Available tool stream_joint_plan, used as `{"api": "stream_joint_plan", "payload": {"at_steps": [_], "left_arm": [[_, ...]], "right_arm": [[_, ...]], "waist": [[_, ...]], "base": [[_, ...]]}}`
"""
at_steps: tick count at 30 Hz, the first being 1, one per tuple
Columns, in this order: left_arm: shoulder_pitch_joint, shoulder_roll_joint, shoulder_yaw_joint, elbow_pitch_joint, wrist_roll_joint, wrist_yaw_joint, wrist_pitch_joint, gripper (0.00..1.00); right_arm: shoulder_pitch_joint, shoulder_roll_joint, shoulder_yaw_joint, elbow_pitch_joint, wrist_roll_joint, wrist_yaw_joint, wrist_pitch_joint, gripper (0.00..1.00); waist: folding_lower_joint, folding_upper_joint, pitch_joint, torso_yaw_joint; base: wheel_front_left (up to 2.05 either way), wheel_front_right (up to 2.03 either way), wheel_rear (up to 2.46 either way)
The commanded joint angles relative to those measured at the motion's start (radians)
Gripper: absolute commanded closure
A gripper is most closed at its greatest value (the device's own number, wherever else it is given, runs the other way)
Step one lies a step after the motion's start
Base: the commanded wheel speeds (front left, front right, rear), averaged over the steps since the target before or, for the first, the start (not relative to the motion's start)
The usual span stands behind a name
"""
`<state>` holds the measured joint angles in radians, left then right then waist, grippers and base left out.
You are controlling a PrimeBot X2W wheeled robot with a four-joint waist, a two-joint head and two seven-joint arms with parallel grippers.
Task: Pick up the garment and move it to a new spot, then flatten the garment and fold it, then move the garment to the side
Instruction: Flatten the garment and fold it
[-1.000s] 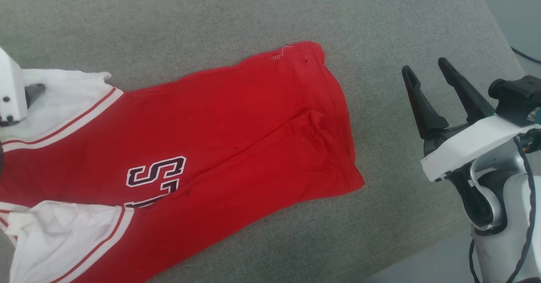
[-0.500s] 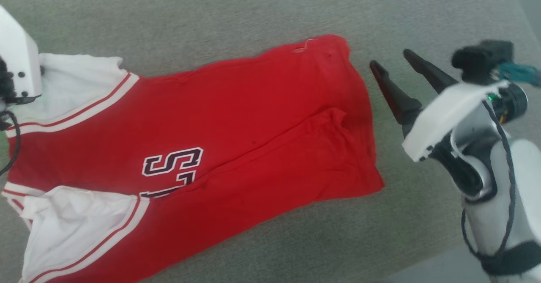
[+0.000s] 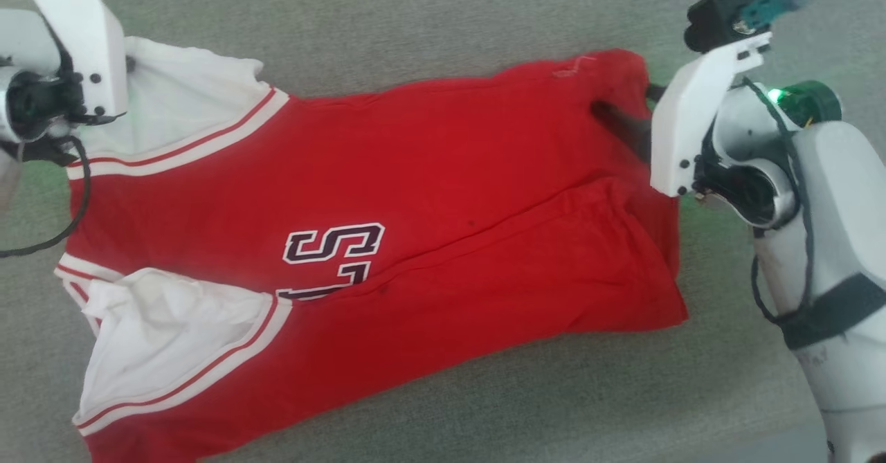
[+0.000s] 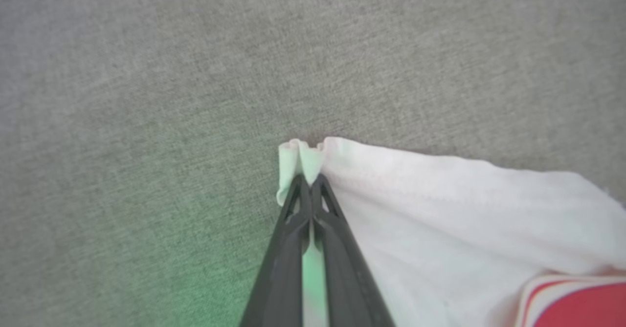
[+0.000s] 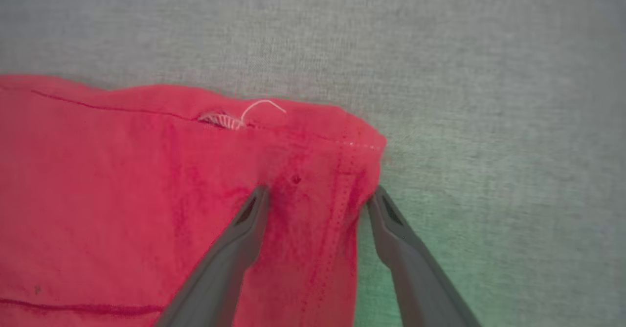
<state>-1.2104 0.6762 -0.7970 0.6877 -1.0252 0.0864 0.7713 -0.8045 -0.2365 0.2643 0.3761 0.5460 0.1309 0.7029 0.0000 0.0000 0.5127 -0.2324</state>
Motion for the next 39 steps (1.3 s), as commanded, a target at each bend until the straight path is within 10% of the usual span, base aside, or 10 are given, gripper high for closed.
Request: {"api": "stream_joint_plan", "payload": {"at_steps": [1, 2, 3, 4, 5, 24, 39], "left_arm": [[0.019, -0.018, -0.017, 0.032, 0.018, -0.004, -0.004, 1.0], [0.014, -0.023, -0.018, 0.038, 0.017, -0.008, -0.009, 1.0], [0.009, -0.03, -0.018, 0.045, 0.017, -0.009, -0.014, 1.0], [0.005, -0.038, -0.019, 0.052, 0.017, -0.01, -0.019, 1.0], [0.001, -0.044, -0.018, 0.059, 0.019, -0.013, -0.027, 1.0], [-0.013, -0.088, -0.026, 0.018, -0.006, -0.088, -0.043, 1.0], [0.223, 0.079, -0.054, -0.507, -0.013, 0.075, 0.022, 1.0]], "right_arm": [[-0.024, 0.012, 0.008, 0.047, 0.012, 0.0, 0.033, 0.0], [-0.034, 0.016, 0.019, 0.073, 0.017, 0.0, 0.055, 0.0], [-0.039, 0.021, 0.027, 0.098, 0.025, 0.0, 0.073, 0.24], [-0.047, 0.02, 0.036, 0.118, 0.027, 0.0, 0.086, 0.72], [-0.056, 0.015, 0.049, 0.131, 0.026, 0.0, 0.099, 1.0], [-0.018, -0.143, 0.063, 0.039, 0.093, 0.0, 0.031, 1.0], [0.25, -0.235, -0.083, -0.261, 0.088, 0.0, 0.144, 1.0]], "waist": [[0.0, 0.0, 0.004, 0.013], [0.0, 0.0, 0.004, 0.018], [0.0, 0.0, 0.004, 0.022], [0.0, 0.0, 0.004, 0.028], [0.0, 0.0, 0.003, 0.032], [0.0, 0.0, -0.114, 0.142], [0.0, 0.0, -0.211, 0.245]], "base": [[0.0, 0.0, 0.0], [0.0, 0.0, 0.0], [0.0, 0.0, 0.0], [0.0, 0.0, 0.0], [0.0, 0.0, 0.0], [0.0, 0.0, 0.0], [0.0, 0.0, 0.0]]}}
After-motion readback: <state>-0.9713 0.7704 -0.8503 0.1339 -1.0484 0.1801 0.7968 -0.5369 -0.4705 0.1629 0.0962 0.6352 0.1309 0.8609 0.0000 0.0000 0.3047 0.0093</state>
